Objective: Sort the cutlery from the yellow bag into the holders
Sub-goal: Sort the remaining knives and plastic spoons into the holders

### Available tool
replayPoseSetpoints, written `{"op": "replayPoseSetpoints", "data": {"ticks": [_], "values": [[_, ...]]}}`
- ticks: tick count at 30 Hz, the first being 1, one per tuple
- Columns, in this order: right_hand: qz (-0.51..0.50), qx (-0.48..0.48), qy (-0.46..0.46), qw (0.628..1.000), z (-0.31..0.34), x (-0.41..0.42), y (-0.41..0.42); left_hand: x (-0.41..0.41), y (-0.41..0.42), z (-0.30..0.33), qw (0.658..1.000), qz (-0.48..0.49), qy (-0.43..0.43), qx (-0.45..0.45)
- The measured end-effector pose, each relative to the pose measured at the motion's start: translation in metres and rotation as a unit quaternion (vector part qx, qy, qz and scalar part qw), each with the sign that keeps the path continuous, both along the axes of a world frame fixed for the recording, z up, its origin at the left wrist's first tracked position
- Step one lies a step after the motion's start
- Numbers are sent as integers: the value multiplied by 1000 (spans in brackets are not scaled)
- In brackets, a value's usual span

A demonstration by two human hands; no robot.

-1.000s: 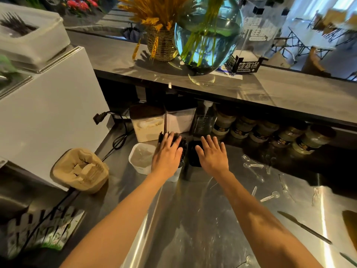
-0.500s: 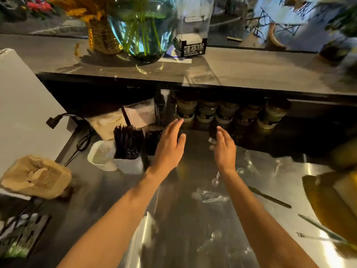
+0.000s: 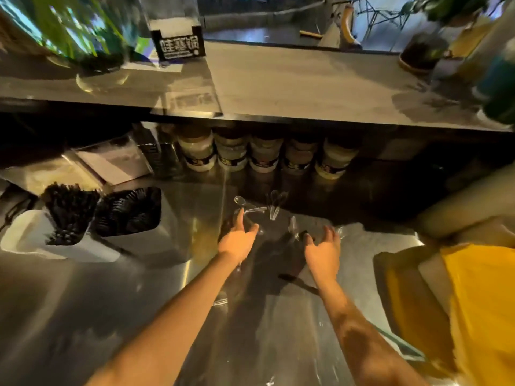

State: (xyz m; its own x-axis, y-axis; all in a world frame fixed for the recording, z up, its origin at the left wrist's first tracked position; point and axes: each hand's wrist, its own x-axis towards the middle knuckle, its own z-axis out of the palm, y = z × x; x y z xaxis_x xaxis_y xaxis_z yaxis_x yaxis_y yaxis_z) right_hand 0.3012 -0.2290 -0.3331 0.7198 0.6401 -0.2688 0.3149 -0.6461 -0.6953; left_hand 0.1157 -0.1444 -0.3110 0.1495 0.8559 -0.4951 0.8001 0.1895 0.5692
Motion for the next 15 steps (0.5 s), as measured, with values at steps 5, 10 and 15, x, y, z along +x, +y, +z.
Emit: {"op": "replayPoseSetpoints", "data": {"ticks": [5,10,15], "values": [[19,-157,-111,981,-44,55,-9,24,21,-39,988,-62,83,115],[157,-140,-188,959,-55,50,-2,49,47,-53,977,-105,67,174],[105,32,-29,994,-53,12,21,46,48,-67,966,-136,121,183]]}}
